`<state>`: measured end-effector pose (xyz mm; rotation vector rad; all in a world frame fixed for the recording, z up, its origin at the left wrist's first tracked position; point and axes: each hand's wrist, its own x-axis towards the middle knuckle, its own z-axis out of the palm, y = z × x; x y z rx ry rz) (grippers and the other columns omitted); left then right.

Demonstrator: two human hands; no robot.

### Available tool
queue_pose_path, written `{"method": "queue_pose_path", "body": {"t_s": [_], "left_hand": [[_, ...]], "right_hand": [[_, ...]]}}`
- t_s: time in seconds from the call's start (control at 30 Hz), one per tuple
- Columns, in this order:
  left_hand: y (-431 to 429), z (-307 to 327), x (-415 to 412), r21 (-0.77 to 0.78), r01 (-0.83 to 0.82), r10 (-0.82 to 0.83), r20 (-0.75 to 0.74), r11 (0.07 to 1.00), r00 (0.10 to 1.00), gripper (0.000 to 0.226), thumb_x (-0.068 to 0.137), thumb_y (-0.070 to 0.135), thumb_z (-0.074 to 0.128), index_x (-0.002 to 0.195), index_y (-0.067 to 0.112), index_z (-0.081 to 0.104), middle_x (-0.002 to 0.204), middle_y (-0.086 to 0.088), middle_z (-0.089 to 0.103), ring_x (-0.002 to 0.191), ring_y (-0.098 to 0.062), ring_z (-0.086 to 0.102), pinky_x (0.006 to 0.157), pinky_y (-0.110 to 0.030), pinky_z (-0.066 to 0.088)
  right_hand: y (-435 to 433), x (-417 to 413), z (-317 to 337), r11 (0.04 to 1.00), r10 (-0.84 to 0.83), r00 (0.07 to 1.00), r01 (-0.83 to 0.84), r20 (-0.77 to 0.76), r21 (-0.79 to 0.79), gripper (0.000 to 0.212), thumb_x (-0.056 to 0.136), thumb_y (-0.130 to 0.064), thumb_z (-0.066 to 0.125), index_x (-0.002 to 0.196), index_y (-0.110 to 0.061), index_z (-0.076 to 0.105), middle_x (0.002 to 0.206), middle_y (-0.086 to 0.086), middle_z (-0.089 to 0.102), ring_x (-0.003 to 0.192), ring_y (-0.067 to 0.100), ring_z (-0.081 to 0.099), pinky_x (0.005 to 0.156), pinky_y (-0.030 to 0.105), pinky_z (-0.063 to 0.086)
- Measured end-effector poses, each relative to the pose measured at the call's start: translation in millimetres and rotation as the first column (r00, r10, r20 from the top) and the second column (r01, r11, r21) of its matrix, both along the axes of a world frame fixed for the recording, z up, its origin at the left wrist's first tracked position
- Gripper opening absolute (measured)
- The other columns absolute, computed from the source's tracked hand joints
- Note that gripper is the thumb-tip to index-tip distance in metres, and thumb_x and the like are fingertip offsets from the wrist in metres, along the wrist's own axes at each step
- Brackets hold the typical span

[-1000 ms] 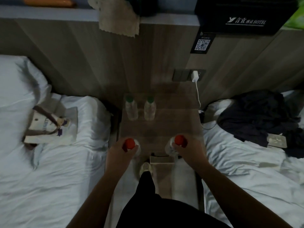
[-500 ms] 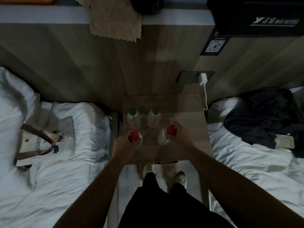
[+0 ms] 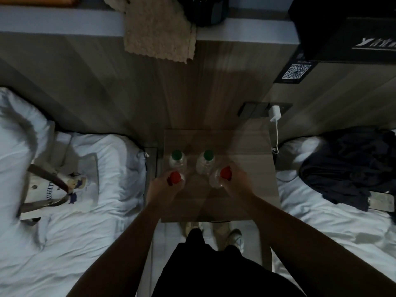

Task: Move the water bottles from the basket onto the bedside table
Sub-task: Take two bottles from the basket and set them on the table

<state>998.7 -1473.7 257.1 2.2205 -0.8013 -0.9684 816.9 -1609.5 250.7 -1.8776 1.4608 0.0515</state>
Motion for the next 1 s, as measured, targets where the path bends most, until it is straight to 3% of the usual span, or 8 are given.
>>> {"method": "queue_pose_path", "body": {"t_s": [0.2,0.37,0.47,0.63,0.73,0.87,0.9,1.0], "left_hand": [[3.8,-5.7,-2.6,0.001,-0.033,0.033,-0.028,0.999,0.999,0.022,0.081,0.024,0.07,0.096,0.033,0.057,0.072,0.021,0.053,0.069,0.005,0.051,0.065,-0.018,0.044],[6.0,-11.3,-2.6,-0.001,-0.051,0.051,-0.049,0.999,0.997,0.025,0.081,0.027,0.07,0.1,0.032,0.054,0.077,0.021,0.053,0.073,0.005,0.051,0.067,-0.019,0.042],[6.2,-12.8,-1.4,0.001,-0.048,0.048,-0.071,0.999,0.996,0.031,0.08,0.028,0.071,0.108,0.026,0.059,0.085,0.012,0.059,0.08,-0.007,0.056,0.075,-0.025,0.044],[7.5,-17.3,-0.7,-0.009,-0.061,0.06,-0.107,0.998,0.992,0.033,0.077,0.028,0.073,0.107,0.029,0.058,0.089,0.01,0.062,0.089,-0.013,0.06,0.081,-0.029,0.049],[8.7,-22.7,-5.3,-0.003,-0.109,0.108,-0.096,0.994,0.99,0.037,0.075,0.027,0.075,0.108,0.026,0.059,0.094,0.004,0.064,0.092,-0.018,0.061,0.085,-0.038,0.052],[12.7,-28.0,-20.5,-0.042,-0.267,0.264,-0.06,0.963,0.963,0.051,0.073,0.022,0.077,0.117,0.019,0.054,0.1,0.003,0.062,0.094,-0.02,0.061,0.081,-0.034,0.048],[16.5,-28.9,-26.7,-0.056,-0.298,0.296,-0.046,0.953,0.954,0.054,0.073,0.02,0.077,0.12,0.019,0.051,0.101,0.003,0.061,0.093,-0.02,0.061,0.08,-0.032,0.048],[35.8,-29.3,-52.8,-0.055,-0.381,0.38,-0.033,0.923,0.924,0.061,0.069,0.013,0.078,0.12,0.023,0.046,0.093,-0.001,0.063,0.085,-0.023,0.063,0.066,-0.025,0.045]], "right_hand": [[-5.5,-4.2,-7.3,1.0,-0.002,1.0,0.002,-0.015,0.024,0.047,0.081,-0.044,0.067,0.119,-0.023,0.049,0.092,-0.004,0.053,0.087,0.019,0.058,0.072,0.028,0.039],[-9.1,-2.1,-10.7,1.0,0.012,1.0,-0.012,-0.019,0.022,0.05,0.079,-0.045,0.068,0.119,-0.023,0.049,0.106,0.005,0.064,0.097,0.027,0.061,0.08,0.037,0.049],[-8.5,-4.1,-9.8,1.0,0.027,0.999,-0.027,-0.021,0.004,0.048,0.079,-0.045,0.067,0.117,-0.022,0.049,0.107,0.006,0.063,0.098,0.027,0.061,0.082,0.041,0.05],[-9.1,-8.5,-10.0,0.998,0.06,0.998,-0.06,-0.004,0.031,0.051,0.081,-0.039,0.069,0.124,-0.02,0.047,0.109,0.003,0.063,0.102,0.025,0.06,0.079,0.029,0.042],[-10.9,-12.1,-0.2,0.992,0.07,0.996,-0.076,0.063,0.096,0.052,0.081,-0.033,0.072,0.124,-0.017,0.049,0.098,-0.008,0.051,0.09,0.012,0.054,0.07,0.02,0.037],[-6.1,-34.7,-3.0,0.983,0.097,0.989,-0.112,0.109,0.146,0.041,0.081,-0.032,0.071,0.112,-0.01,0.057,0.087,-0.01,0.054,0.067,-0.005,0.052,0.063,0.017,0.039],[-4.0,-42.9,-0.6,0.977,0.11,0.987,-0.128,0.115,0.168,0.038,0.082,-0.032,0.07,0.108,-0.006,0.06,0.086,-0.006,0.056,0.068,-0.003,0.054,0.067,0.021,0.041],[2.2,-70.7,8.7,0.961,0.149,0.977,-0.18,0.155,0.208,0.025,0.086,-0.013,0.066,0.096,0.009,0.061,0.093,0.027,0.065,0.08,0.032,0.061,0.064,0.034,0.045]]}}
